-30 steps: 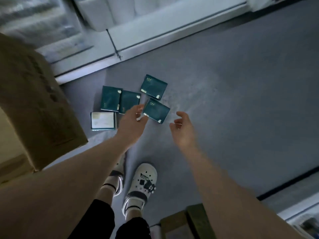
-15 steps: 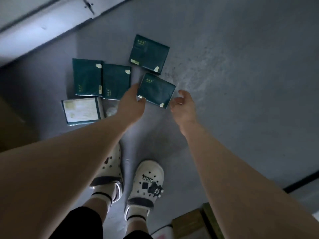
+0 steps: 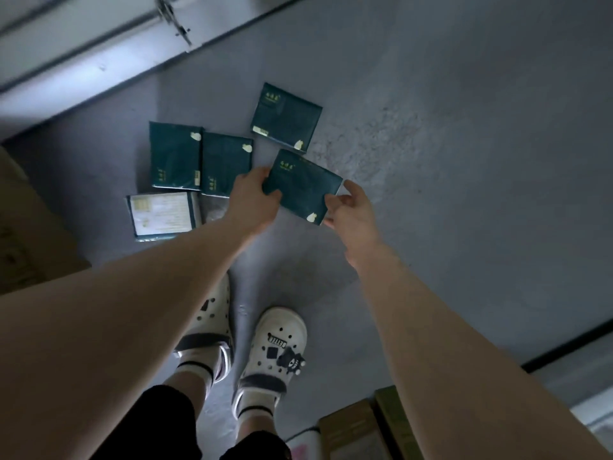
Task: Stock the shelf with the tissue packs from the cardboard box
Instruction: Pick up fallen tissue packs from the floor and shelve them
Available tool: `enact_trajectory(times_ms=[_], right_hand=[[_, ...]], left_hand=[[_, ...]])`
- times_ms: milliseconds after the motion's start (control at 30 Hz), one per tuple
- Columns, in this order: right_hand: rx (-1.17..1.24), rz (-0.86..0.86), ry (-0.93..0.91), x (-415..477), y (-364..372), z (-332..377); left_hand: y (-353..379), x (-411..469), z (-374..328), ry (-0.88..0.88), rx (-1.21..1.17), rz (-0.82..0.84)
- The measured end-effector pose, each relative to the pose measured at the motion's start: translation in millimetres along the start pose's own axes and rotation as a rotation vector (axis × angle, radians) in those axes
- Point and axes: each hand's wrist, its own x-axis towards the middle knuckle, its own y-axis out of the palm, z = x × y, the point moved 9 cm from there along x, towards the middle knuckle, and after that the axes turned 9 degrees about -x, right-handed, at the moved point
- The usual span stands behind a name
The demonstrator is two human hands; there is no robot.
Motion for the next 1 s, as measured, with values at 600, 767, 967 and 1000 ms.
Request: enact_trajectory(times_ms=[600, 767, 967, 1000], right_hand=[[-0.103, 0.076, -0.271, -204, -38, 152], [-0.156, 0.125, -0.342, -259, -26, 191], [-0.23, 0.16, -0.448, -310, 10, 218], [-0.24, 0.167, -0.458, -317, 19, 221]], left_hand=[[-114, -189, -132, 0.179, -0.211, -0.195], [-164, -240, -144, 0.237, -0.208, -0.235], [-219, -281, -125, 0.265, -0.33, -0.26], [-229, -288, -121, 0.273, -0.346, -0.264]])
